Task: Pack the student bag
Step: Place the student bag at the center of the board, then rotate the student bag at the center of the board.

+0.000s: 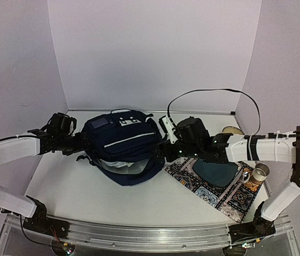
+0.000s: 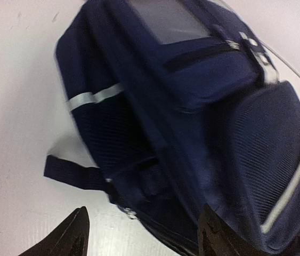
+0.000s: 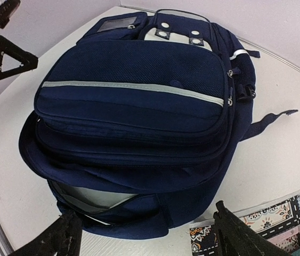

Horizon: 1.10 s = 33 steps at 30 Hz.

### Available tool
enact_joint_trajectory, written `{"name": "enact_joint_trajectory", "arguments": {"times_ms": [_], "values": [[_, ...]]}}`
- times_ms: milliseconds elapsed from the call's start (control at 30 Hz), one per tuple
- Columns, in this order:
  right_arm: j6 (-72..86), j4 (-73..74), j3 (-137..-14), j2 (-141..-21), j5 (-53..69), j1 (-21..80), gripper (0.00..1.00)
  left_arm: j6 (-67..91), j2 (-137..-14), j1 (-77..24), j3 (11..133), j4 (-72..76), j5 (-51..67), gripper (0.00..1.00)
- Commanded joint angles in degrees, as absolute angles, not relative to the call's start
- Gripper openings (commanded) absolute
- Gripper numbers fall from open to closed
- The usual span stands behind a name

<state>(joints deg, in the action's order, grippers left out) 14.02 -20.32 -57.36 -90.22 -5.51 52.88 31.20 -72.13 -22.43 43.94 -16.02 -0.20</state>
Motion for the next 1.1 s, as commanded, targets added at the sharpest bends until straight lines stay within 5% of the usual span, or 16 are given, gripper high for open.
{"name": "enact_joint_trajectory", "arguments": {"times_ms": [0, 500, 567, 767, 1067], "values": [[16.5, -18.6, -60.0, -91.2, -4.2, 51.4, 0.85, 36.1, -76.0, -12.8, 40.4, -4.7, 12.6, 0.7], [17.7, -18.3, -62.8, -95.2, -0.1, 51.2, 0.86, 38.0, -97.8, -7.8, 47.7, 6.4, 24.3, 0.64], [18.7, -18.3, -63.4, -96.7, 2.2, 51.2, 0.86, 39.1, -99.3, -7.8, 47.8, 8.4, 26.4, 0.54], [19.7, -18.6, -65.6, -101.7, 4.0, 51.2, 0.86, 40.5, -96.4, -7.8, 44.9, 9.3, 27.1, 0.02], [15.9, -18.5, -77.6, -114.8, 6.8, 48.9, 0.84, 47.3, -77.8, -8.1, 31.8, 10.5, 24.6, 0.0]]}}
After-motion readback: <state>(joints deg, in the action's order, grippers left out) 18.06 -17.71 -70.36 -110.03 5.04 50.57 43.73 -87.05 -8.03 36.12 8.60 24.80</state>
